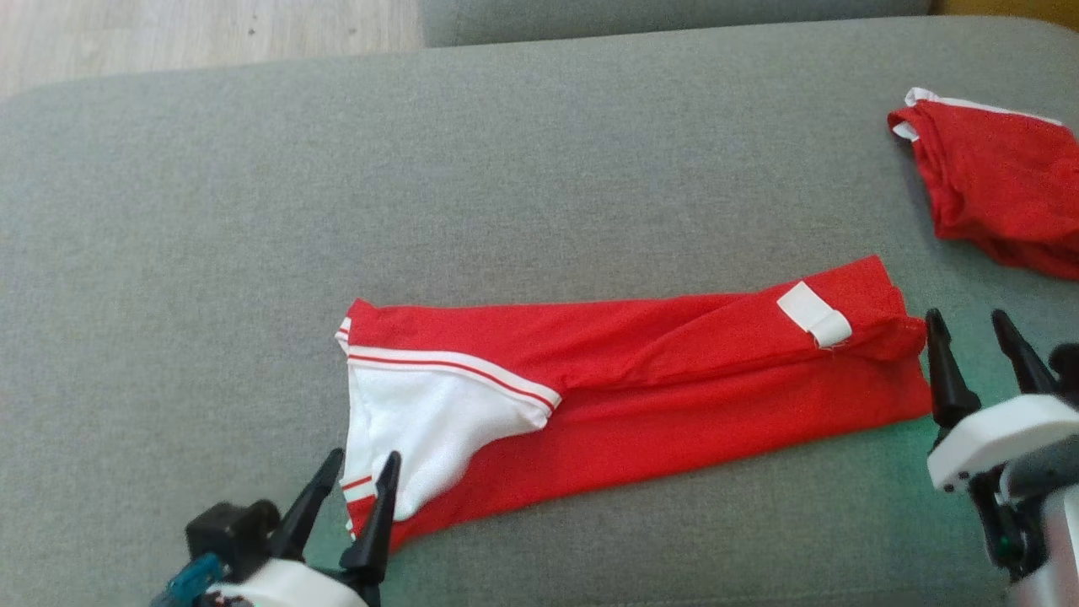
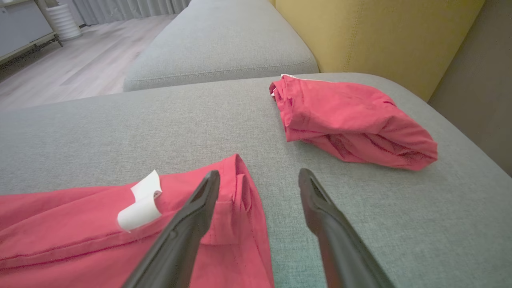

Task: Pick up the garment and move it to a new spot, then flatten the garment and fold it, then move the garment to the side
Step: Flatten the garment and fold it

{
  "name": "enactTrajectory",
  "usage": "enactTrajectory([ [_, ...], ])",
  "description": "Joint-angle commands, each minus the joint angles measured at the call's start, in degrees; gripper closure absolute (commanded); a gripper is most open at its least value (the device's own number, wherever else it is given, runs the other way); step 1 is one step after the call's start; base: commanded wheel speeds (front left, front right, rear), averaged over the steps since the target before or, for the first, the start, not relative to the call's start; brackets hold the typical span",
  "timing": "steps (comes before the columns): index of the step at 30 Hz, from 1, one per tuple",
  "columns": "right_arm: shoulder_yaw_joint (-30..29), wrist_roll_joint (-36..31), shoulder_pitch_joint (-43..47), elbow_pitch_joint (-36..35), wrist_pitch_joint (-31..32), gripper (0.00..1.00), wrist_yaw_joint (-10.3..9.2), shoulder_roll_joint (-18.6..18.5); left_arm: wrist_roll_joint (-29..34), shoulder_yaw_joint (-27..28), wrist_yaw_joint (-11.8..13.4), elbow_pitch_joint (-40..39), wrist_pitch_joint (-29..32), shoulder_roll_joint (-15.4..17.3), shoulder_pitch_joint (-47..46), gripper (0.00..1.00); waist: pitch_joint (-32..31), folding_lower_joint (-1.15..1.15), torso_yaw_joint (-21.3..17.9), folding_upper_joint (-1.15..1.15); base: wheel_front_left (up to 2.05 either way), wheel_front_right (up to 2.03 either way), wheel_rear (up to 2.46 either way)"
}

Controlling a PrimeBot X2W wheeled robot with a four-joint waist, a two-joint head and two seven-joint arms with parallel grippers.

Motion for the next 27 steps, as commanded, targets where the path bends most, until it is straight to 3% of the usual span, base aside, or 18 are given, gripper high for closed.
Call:
enactTrajectory([
  [1,0.4,-0.5,-0.14,-2.64,-0.08,0.0,0.37,-0.25,-0.19,2.64,0.36,-1.79,-1.1,0.64,-1.13,0.0,-0.43,0.0,0.04,0.0,0.0,0.0,0.0],
  [13,-3.22,-2.64,-2.73,-5.54,6.14,0.0,0.37,2.42,1.88,5.66,3.52,-4.02,-6.82,-0.8,-3.17,0.0,-2.91,0.0,1.26,0.0,0.0,0.0,0.0],
  [27,1.3,-3.73,-7.42,11.28,12.34,0.0,0.37,-1.92,2.67,6.68,5.41,-2.73,-9.0,-1.69,-3.64,0.0,-3.46,0.0,5.46,0.0,0.0,0.0,0.0],
])
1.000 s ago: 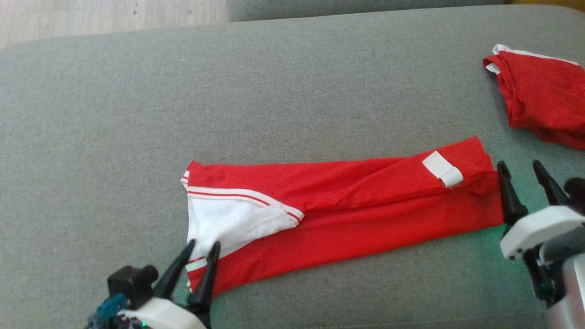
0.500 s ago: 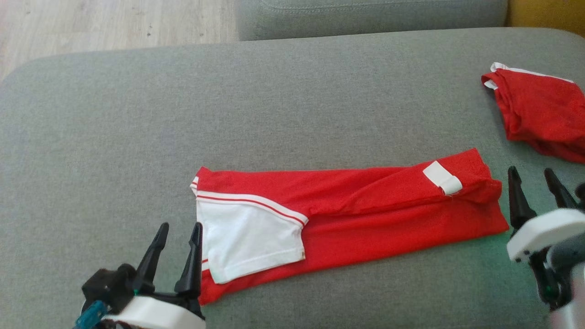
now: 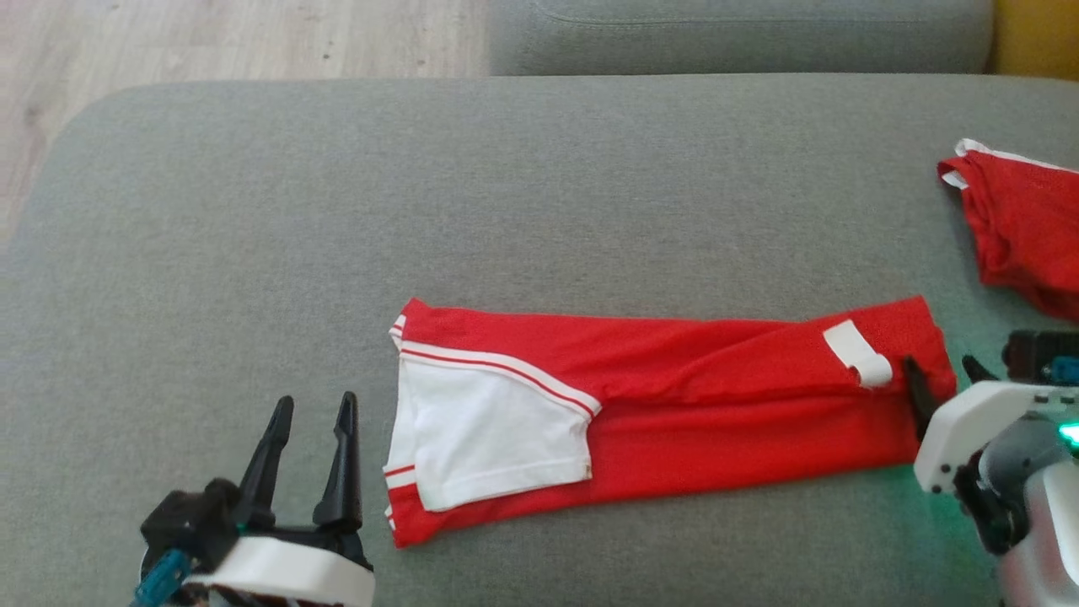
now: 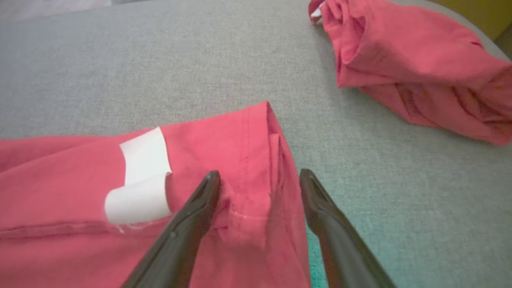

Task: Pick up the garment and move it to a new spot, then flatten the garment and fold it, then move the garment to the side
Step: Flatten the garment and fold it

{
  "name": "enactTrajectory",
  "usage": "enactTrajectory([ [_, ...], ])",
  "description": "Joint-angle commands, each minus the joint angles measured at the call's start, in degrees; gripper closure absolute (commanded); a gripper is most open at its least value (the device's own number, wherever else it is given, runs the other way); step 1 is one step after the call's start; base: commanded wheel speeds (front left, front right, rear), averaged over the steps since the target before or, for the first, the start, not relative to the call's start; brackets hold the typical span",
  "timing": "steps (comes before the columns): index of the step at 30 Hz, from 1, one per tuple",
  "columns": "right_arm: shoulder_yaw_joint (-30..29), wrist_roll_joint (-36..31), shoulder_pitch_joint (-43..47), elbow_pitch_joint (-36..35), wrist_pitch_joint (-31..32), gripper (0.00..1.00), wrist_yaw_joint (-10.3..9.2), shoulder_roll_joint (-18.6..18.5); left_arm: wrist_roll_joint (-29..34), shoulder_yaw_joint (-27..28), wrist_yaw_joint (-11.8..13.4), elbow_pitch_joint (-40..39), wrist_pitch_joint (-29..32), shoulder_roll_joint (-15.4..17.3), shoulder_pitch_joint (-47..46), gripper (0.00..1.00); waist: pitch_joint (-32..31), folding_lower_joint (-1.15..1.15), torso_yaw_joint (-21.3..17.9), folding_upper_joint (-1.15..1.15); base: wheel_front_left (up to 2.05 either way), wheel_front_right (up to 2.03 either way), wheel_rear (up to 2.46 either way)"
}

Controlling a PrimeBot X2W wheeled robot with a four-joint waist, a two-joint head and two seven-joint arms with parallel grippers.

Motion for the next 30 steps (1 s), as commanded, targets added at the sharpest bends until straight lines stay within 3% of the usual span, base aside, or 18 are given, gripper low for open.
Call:
enactTrajectory([
  [1,1.43,-0.56,-0.72,-0.46,0.24,0.0,0.37,-1.98,0.94,2.53,0.49,-1.69,-0.59,0.96,-2.1,0.0,-0.27,0.0,0.69,0.0,0.0,0.0,0.0],
  [8,1.22,-1.44,0.76,3.91,1.13,0.0,0.37,-3.46,1.61,2.09,1.52,-2.31,-0.38,1.37,-1.22,0.0,-0.99,0.0,1.11,0.0,0.0,0.0,0.0],
  [15,0.47,-0.65,0.1,7.96,2.67,0.0,0.37,-1.91,2.43,1.38,2.27,-2.15,-0.08,1.38,-1.27,0.0,-1.25,0.0,0.53,0.0,0.0,0.0,0.0],
  [17,0.73,-0.01,-0.57,9.11,3.16,0.5,0.37,-1.49,2.5,1.28,2.38,-2.09,0.01,1.39,-1.36,0.0,-1.23,0.0,0.31,0.0,0.0,0.0,0.0],
  [21,1.47,1.51,-2.26,11.34,3.27,1.0,0.37,-0.72,2.53,1.28,2.52,-2.06,0.14,1.58,-1.52,0.0,-1.14,0.0,-0.08,0.0,0.0,0.0,0.0],
  [30,3.23,5.63,-7.1,10.68,1.06,1.0,0.37,-2.2,2.4,1.64,3.13,-1.98,0.15,2.06,-1.29,0.0,-1.65,0.0,-1.52,0.0,0.0,0.0,0.0],
])
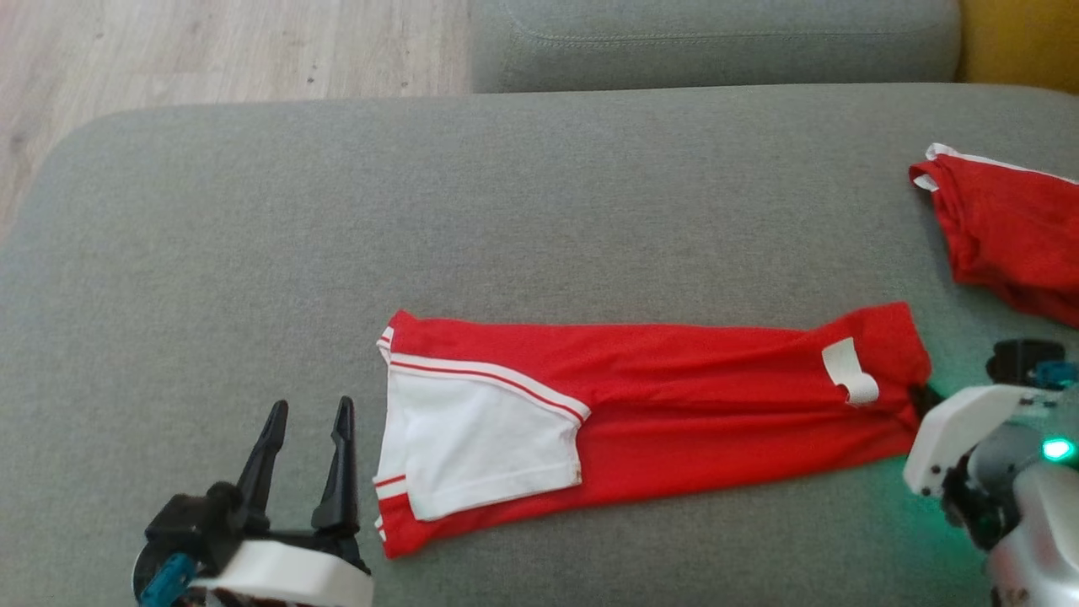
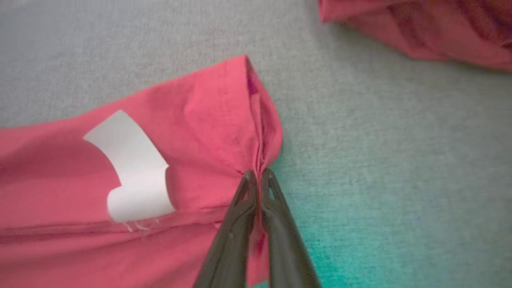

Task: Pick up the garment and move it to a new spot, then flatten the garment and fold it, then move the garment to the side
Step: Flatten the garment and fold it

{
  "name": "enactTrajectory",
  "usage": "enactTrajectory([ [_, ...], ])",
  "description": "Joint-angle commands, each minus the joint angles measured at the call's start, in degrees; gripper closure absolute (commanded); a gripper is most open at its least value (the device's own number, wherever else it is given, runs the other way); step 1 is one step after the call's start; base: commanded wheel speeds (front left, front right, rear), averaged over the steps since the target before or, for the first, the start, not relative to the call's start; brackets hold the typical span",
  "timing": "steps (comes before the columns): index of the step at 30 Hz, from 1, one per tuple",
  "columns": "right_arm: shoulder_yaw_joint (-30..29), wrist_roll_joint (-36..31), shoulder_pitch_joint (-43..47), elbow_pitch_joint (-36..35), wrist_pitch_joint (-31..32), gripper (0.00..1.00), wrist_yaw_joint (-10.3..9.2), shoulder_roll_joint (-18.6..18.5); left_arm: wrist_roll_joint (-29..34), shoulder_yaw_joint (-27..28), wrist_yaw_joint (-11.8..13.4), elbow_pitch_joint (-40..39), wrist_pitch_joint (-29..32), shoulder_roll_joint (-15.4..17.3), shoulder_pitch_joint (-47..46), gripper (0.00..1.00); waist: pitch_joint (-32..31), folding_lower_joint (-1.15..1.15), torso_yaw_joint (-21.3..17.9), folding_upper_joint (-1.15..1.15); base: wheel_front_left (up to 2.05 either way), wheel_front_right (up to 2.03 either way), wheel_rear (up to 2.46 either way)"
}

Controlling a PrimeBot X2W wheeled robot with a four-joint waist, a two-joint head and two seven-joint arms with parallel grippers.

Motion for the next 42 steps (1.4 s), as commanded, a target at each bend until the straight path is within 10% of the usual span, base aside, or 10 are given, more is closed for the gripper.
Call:
enactTrajectory([
  [1,1.05,0.35,-3.47,-2.46,-0.76,1.0,0.36,-2.19,0.48,2.18,0.59,-1.52,-0.4,1.37,-1.59,0.0,-0.19,0.0,-0.31,0.0,0.0,0.0,0.0],
  [13,1.52,3.42,-2.77,-18.0,2.19,1.0,0.36,-6.5,0.18,1.82,0.32,-0.85,-1.1,0.82,-1.64,0.0,-1.32,0.0,-1.81,0.0,0.0,0.0,0.0],
  [24,11.5,9.31,4.99,-36.23,8.5,1.0,0.36,2.1,0.02,0.62,-0.68,0.13,-1.18,0.12,-2.54,0.0,-2.07,0.0,0.78,0.0,0.0,0.0,0.0],
  [42,34.55,21.36,0.85,-27.68,0.55,1.0,0.36,10.14,0.3,-0.58,-1.37,0.3,-0.71,-0.33,-4.76,0.0,-0.91,0.0,7.18,0.0,0.0,0.0,0.0],
])
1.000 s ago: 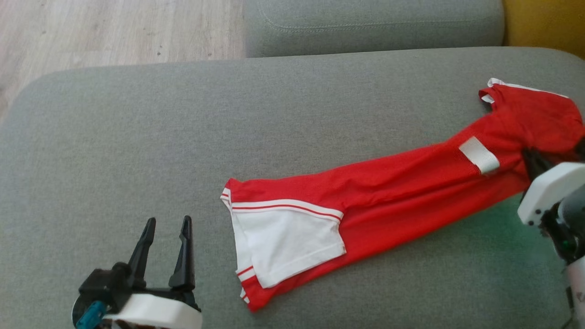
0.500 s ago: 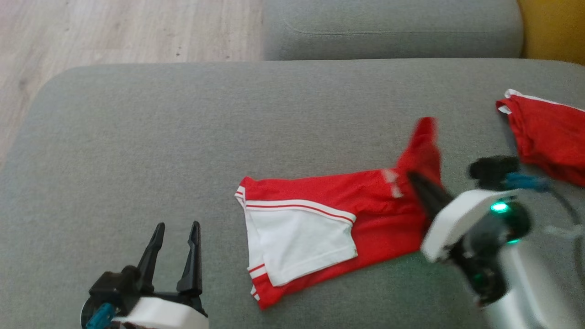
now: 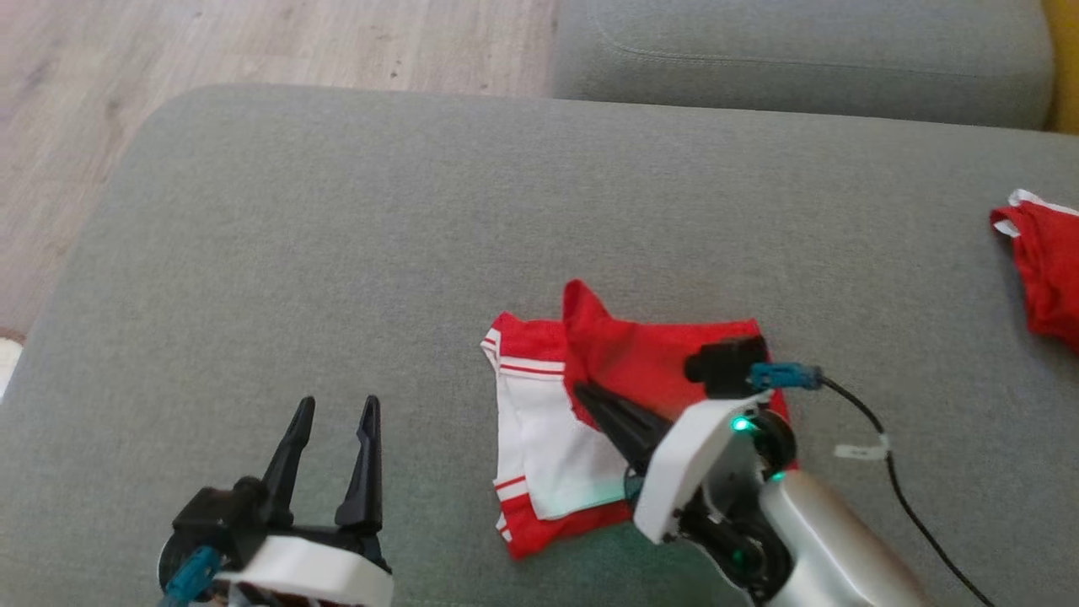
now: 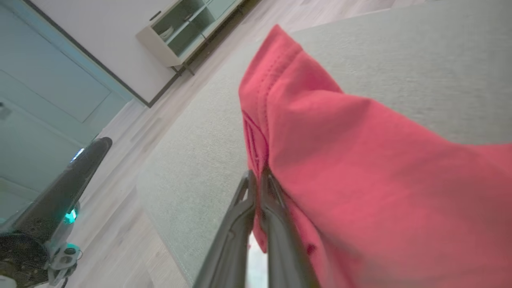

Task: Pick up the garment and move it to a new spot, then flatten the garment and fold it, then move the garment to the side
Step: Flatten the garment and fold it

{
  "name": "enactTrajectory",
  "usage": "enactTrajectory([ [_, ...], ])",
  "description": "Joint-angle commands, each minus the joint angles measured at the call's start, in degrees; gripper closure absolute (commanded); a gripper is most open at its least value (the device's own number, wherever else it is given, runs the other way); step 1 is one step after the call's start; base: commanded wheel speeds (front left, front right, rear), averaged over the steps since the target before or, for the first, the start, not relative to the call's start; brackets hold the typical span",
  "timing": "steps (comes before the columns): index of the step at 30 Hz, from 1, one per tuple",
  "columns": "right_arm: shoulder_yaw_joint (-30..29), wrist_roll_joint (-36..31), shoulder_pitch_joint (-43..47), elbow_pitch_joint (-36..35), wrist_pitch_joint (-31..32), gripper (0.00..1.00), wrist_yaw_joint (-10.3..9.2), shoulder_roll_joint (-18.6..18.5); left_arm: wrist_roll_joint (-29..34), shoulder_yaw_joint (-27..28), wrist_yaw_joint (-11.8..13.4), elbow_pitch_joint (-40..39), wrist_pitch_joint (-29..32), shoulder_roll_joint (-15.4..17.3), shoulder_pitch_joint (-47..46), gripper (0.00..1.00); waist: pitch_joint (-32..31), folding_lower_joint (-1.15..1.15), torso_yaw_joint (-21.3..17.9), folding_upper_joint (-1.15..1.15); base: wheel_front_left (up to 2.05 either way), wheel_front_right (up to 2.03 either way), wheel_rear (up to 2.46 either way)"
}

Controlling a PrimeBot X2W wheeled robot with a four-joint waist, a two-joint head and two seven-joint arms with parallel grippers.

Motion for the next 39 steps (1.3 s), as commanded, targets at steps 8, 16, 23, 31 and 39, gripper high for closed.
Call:
enactTrajectory([
  [8,8.31,5.63,-6.92,6.45,-5.09,0.02,0.37,1.07,0.26,1.65,-0.23,-0.98,-0.42,0.2,-3.54,0.0,0.41,0.0,1.41,0.0,0.0,0.0,0.0],
  [16,12.86,9.82,-9.96,9.32,-10.65,0.0,0.37,1.08,0.09,1.39,-0.01,-0.68,-0.59,0.06,-3.13,0.0,-0.33,0.0,0.51,0.0,0.0,0.0,0.0],
  [23,8.16,3.01,-11.85,12.05,-18.35,0.0,0.37,1.08,0.31,0.78,-0.15,-0.43,-0.65,-0.12,-3.38,0.0,-1.54,0.0,-1.47,0.0,0.0,0.0,0.0],
  [31,-2.33,-5.89,-9.87,14.29,-22.93,0.0,0.37,1.06,0.47,0.74,0.38,0.39,-0.59,-0.38,-4.05,0.0,-2.85,0.0,-3.66,0.0,0.0,0.0,0.0],
  [39,-12.87,-15.25,-4.46,13.71,-23.76,0.0,0.37,0.72,0.61,1.1,0.96,1.76,-1.49,-0.61,-3.65,0.0,-3.54,0.0,-5.32,0.0,0.0,0.0,0.0],
])
